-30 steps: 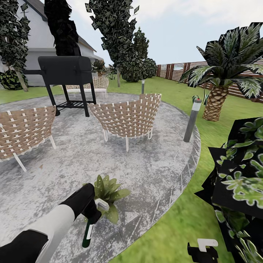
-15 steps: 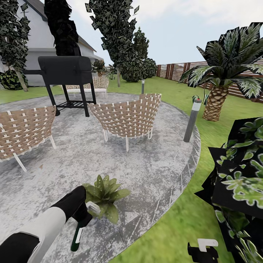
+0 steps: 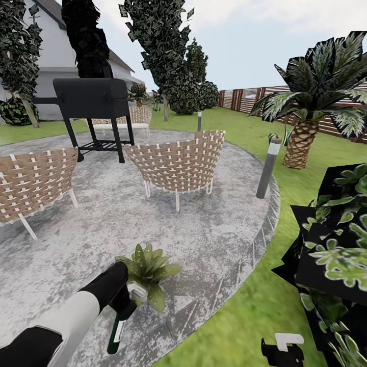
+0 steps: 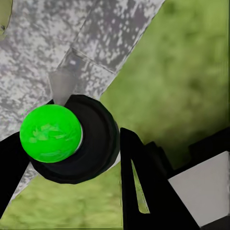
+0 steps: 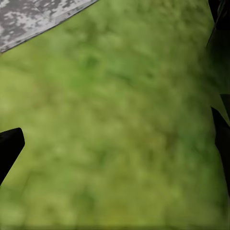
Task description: Pick up the pesticide atomizer in the garden and spray insectifuge to fully cover both potted plants in the garden.
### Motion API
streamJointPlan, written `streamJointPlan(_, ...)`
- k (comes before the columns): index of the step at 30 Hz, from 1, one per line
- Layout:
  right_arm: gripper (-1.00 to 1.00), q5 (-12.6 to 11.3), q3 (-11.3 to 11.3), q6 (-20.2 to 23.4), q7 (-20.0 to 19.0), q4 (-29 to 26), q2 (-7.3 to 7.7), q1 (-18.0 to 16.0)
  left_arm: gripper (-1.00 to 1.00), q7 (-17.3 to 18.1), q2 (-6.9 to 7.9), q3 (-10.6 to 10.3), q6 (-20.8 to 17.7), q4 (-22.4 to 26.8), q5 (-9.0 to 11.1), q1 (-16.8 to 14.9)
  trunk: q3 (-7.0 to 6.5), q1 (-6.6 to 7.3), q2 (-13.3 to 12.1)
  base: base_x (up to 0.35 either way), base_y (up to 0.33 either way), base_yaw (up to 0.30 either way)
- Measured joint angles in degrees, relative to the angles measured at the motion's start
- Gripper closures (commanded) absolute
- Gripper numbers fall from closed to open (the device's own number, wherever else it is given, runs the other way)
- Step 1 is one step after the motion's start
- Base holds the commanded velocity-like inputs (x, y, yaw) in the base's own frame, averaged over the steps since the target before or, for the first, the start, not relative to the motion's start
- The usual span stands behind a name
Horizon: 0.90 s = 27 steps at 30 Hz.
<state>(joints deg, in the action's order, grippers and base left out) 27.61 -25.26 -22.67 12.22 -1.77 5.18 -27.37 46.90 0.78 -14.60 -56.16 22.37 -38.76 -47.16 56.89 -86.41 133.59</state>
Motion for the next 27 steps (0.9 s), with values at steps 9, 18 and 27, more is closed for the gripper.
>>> streamJointPlan(9,-1.0,0.0,0.0,0.0,0.0,0.0,0.0,0.0,1.0,0.1,-1.61,0.1,0.1,0.7,0.2,2.3,0.0,0.0,0.0,0.0,0.0,0.0)
streamJointPlan(18,-1.0,0.0,0.0,0.0,0.0,0.0,0.0,0.0,1.0,0.4,1.13,0.0,0.4,0.2,0.3,3.7,0.0,0.0,0.0,0.0,0.0,0.0)
streamJointPlan(27,-1.0,0.0,0.0,0.0,0.0,0.0,0.0,0.0,1.0,0.4,-2.75,0.0,0.2,1.1,0.6,4.0,0.0,0.0,0.0,0.0,0.0,0.0)
